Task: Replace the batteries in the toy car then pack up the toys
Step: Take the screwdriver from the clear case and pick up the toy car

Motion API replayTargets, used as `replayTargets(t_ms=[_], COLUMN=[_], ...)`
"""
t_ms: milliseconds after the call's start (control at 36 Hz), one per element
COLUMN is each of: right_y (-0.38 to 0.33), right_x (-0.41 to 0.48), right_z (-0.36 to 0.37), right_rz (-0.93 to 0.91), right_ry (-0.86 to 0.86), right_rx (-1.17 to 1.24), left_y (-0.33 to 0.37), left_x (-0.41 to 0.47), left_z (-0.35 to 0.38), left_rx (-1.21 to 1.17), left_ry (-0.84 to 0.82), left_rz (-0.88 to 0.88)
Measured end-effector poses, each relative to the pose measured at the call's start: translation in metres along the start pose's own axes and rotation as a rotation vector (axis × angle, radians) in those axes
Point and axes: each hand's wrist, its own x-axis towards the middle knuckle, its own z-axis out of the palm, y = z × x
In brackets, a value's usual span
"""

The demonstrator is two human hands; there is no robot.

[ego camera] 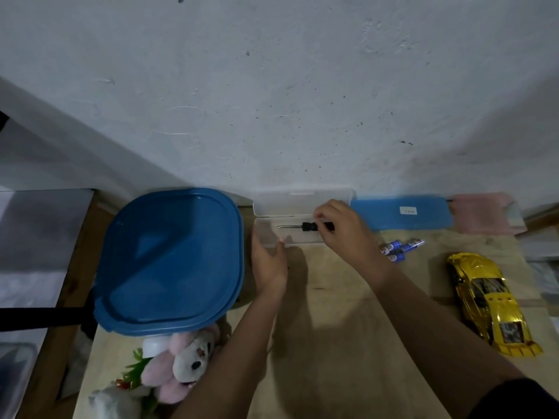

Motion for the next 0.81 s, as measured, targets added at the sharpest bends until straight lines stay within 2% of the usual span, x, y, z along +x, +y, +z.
replayTargets(t_ms=[167, 528, 667, 806], right_y=[0.002, -0.002, -0.007, -0.009], right_x=[-0.003, -0.001, -0.008, -0.013], right_z=[0.004, 0.010, 0.010, -0.001], right_rz=[0.053, 0.114, 0.120, 0.210], right_ry=[-0.174, -0.191, -0.094, 0.021], right_rx=[-0.104, -0.192, -0.162, 0.053], left_y=[-0.003, -0.006, -0.008, -0.002], left_x=[0.001, -0.001, -0.001, -0.001], left_z=[-0.004, -0.008, -0.010, -0.006], left_rx=[-0.001, 0.003, 0.035, 0.153], left_ry=[-0.060, -0.108, -0.119, -0.089], left_rz=[0.022, 0.048, 0.062, 0.065])
